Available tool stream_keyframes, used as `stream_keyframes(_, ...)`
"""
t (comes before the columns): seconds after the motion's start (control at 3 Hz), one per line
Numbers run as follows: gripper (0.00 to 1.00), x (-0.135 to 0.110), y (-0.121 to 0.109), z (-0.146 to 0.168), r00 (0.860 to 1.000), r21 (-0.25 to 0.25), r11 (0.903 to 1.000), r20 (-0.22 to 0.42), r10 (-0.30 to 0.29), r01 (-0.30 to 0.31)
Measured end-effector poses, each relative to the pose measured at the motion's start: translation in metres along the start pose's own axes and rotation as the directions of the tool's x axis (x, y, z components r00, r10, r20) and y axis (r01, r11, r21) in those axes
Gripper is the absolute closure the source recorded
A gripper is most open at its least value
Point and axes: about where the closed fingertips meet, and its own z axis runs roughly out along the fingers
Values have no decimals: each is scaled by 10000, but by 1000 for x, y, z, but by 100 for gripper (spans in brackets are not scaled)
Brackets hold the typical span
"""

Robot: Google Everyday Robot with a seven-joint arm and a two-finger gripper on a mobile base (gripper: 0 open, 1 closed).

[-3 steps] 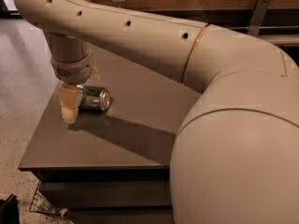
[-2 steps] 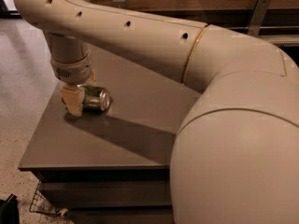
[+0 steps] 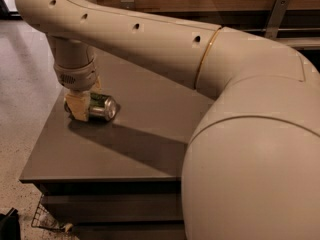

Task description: Place green can upright

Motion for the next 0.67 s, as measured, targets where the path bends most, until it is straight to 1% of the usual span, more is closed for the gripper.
stream_keyframes(0.33,100,-1,0,1,10000,6,10000,36,-6,6)
stream_keyframes(0.67,100,-1,0,1,10000,7,10000,37,-8,8)
